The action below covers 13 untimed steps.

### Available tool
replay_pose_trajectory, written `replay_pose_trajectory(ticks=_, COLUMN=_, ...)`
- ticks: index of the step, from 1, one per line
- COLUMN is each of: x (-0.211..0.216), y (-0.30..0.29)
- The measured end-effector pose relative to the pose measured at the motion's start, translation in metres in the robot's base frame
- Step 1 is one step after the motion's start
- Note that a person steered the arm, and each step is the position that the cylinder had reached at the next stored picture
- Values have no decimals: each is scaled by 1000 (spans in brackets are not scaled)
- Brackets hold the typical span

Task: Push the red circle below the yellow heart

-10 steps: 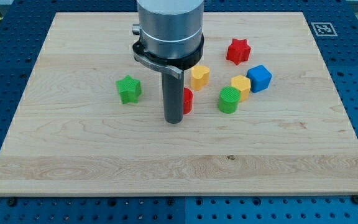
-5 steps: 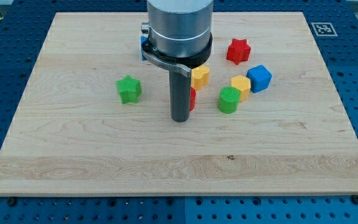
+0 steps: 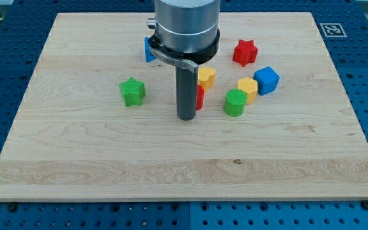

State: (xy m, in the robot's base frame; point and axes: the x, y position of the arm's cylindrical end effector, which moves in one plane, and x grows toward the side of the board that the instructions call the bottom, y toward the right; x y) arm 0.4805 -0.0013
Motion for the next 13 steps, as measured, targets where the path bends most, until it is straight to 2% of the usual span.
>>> replay_pose_trajectory(ticks=3, x=-6, y=-1)
replay_pose_trajectory(ticks=6, x=-15, y=-33)
replay_pose_trajectory(ticks=8, x=-28, y=0)
replay_pose_trajectory(ticks=13, x=-48, y=5)
